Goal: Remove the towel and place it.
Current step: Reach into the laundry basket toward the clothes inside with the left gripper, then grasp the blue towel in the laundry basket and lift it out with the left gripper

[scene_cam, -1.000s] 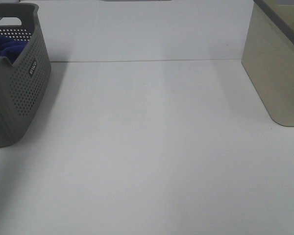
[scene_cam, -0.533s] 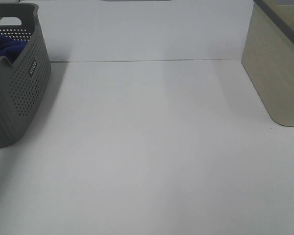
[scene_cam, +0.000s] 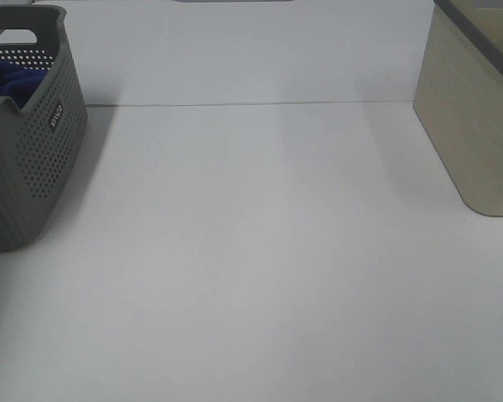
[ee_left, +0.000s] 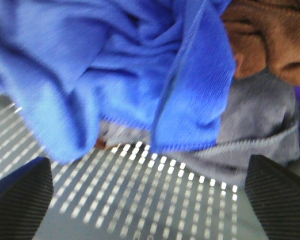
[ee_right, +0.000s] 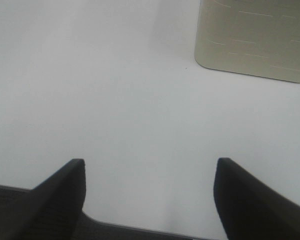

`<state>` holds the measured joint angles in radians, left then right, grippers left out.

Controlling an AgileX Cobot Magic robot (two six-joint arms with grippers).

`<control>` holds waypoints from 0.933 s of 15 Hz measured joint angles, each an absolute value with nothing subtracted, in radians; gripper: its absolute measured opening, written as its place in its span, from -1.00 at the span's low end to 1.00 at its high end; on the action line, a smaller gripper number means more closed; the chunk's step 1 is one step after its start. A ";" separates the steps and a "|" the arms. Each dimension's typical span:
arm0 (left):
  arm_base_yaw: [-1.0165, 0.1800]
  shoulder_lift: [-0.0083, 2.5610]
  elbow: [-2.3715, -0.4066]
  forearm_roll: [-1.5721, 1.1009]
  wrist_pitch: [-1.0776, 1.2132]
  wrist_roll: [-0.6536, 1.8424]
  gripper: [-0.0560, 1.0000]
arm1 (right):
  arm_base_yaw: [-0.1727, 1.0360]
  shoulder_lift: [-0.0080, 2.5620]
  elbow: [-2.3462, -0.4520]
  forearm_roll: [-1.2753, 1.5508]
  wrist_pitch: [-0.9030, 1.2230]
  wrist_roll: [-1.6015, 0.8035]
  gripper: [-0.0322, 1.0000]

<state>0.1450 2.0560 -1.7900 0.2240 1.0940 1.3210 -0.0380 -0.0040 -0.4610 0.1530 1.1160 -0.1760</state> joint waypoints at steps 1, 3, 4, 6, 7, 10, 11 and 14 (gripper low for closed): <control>0.145 2.079 -1.790 0.214 1.092 1.327 0.98 | -0.038 -0.004 -0.461 0.153 1.116 -0.176 0.44; 0.145 2.142 -1.790 0.191 1.077 1.331 0.98 | -0.038 -0.004 -0.461 0.153 1.116 -0.176 0.44; 0.145 2.156 -1.790 0.187 1.073 1.333 0.98 | -0.038 -0.004 -0.461 0.153 1.116 -0.176 0.44; 0.145 2.161 -1.790 0.185 1.072 1.334 0.96 | -0.038 -0.004 -0.461 0.153 1.116 -0.176 0.44; 0.145 2.161 -1.792 0.185 1.072 1.334 0.90 | -0.038 -0.004 -0.461 0.153 1.116 -0.176 0.44; 0.145 2.161 -1.794 0.178 1.073 1.340 0.57 | -0.038 -0.004 -0.461 0.153 1.116 -0.176 0.44; 0.145 2.161 -1.795 0.173 1.076 1.344 0.43 | -0.038 -0.004 -0.461 0.153 1.116 -0.176 0.44; 0.145 2.161 -1.795 0.156 1.078 1.348 0.18 | -0.038 -0.004 -0.461 0.153 1.116 -0.176 0.44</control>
<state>0.1450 2.1610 -1.7950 0.1560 1.0780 1.3480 -0.0380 -0.0040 -0.4610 0.1530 1.1160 -0.1760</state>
